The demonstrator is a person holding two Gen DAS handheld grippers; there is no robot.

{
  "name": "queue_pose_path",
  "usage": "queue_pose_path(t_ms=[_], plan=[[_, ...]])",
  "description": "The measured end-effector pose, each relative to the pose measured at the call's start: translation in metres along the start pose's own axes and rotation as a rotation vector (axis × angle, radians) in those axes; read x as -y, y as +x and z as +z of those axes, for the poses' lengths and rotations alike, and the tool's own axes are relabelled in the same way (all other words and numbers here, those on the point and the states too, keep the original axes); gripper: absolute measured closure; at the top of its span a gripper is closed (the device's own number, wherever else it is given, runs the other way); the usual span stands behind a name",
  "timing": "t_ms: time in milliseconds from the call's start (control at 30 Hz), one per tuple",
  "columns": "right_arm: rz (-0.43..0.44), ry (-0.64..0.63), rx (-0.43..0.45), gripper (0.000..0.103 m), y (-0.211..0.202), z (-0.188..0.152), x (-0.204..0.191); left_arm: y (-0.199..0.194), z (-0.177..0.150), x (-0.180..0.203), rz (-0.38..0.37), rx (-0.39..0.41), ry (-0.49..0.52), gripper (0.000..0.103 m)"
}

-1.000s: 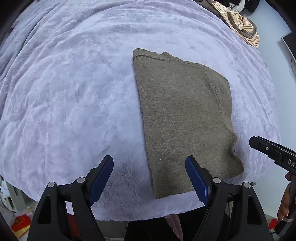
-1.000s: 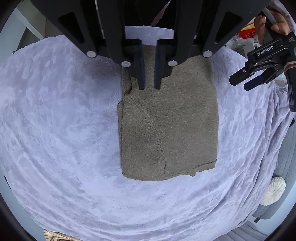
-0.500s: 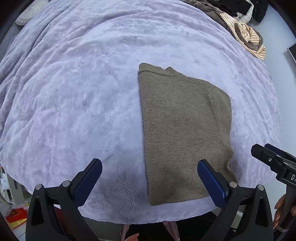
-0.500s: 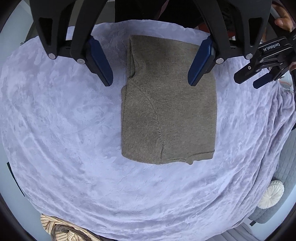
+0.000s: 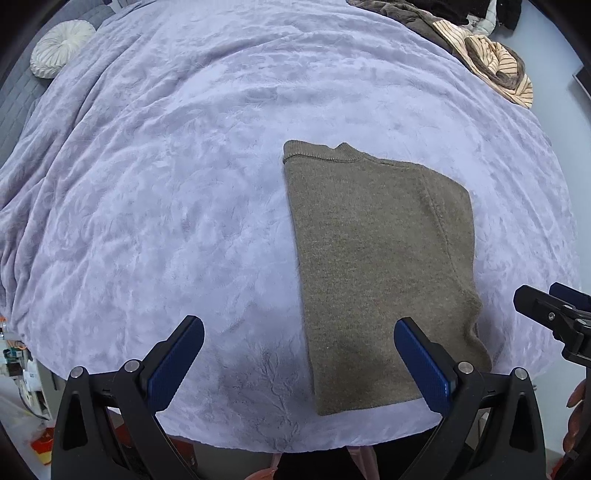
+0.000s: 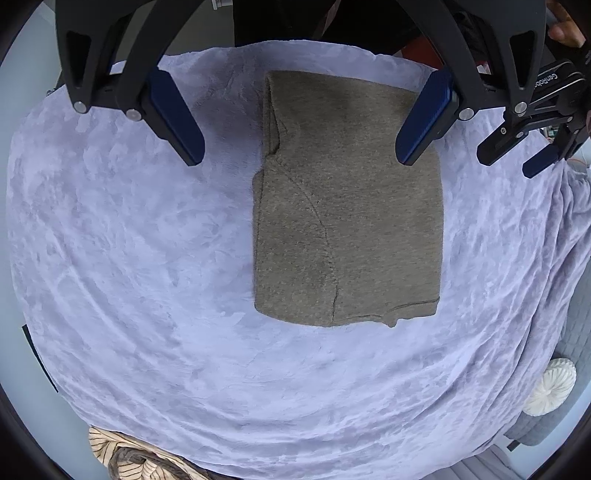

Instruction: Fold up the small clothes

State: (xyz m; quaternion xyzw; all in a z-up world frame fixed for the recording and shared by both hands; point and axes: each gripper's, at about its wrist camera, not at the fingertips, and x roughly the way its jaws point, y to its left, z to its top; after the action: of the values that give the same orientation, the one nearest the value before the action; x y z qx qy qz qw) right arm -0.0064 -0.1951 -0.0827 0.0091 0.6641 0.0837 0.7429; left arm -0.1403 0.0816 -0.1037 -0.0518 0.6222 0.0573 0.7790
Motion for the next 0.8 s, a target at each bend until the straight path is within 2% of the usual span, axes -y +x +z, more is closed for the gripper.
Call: queue_pose_path(t_ms=[800], plan=[[-0.092, -0.063, 0.038, 0.0, -0.0076, -0.0036, -0.009, -0.0057, -0.0018, 0.0046, 0.017, 0.003, 0.007, 0.0]])
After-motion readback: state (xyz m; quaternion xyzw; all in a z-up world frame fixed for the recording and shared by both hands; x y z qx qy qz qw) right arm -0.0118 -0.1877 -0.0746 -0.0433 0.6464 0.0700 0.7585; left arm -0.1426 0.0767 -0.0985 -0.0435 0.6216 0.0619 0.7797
